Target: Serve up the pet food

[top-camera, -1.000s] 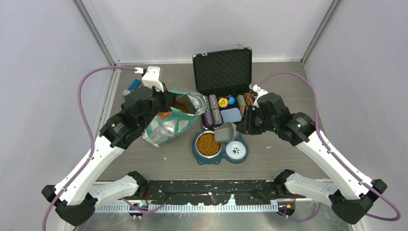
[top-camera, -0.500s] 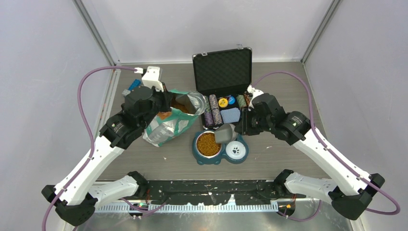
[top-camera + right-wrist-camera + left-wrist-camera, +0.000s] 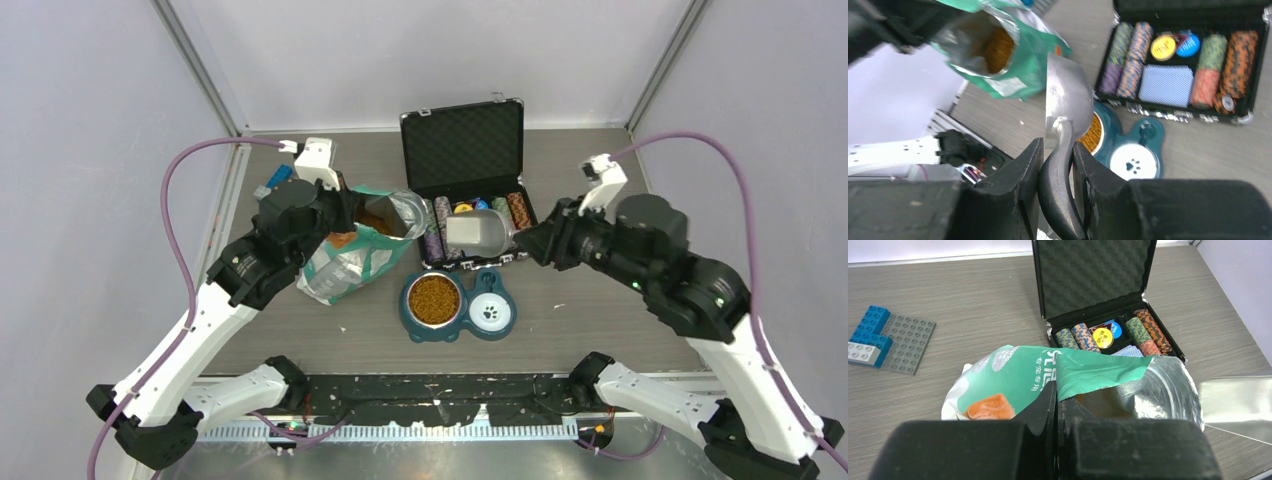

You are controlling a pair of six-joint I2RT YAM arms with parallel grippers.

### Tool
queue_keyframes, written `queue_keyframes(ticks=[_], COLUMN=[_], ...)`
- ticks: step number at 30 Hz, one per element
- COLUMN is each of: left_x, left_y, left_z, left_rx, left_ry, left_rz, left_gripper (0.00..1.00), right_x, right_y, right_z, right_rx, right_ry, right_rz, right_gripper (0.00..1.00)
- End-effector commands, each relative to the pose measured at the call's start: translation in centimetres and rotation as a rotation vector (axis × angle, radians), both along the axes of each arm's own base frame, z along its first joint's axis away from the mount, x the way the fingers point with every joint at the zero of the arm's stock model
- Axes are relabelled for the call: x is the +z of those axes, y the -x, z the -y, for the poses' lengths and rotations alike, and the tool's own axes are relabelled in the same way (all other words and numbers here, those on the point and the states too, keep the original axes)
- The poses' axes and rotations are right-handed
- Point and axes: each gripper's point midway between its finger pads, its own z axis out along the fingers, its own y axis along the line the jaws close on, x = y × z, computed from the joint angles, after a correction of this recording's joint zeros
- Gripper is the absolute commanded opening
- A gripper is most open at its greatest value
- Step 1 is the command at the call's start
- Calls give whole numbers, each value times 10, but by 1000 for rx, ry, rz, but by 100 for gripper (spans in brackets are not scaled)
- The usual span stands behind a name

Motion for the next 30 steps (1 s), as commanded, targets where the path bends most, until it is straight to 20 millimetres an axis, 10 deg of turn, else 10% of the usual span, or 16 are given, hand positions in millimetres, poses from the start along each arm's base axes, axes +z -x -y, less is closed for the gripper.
queue_keyframes(ticks=[1, 12, 30], left_x=[30, 29, 30], left_y=[1, 0, -2], left_z=[1, 6, 17], left_rx=[-3, -21, -59], left_ry=[79, 75, 78], left_rz=[75, 54, 33], left_gripper=[0, 0, 0], right_x=[72, 123, 53], right_y=[15, -2, -69], right_z=[-11, -70, -115], right_rx=[119, 413, 393], right_ry=[-167, -134, 256], right_rz=[212, 491, 369], right_gripper=[5, 5, 5])
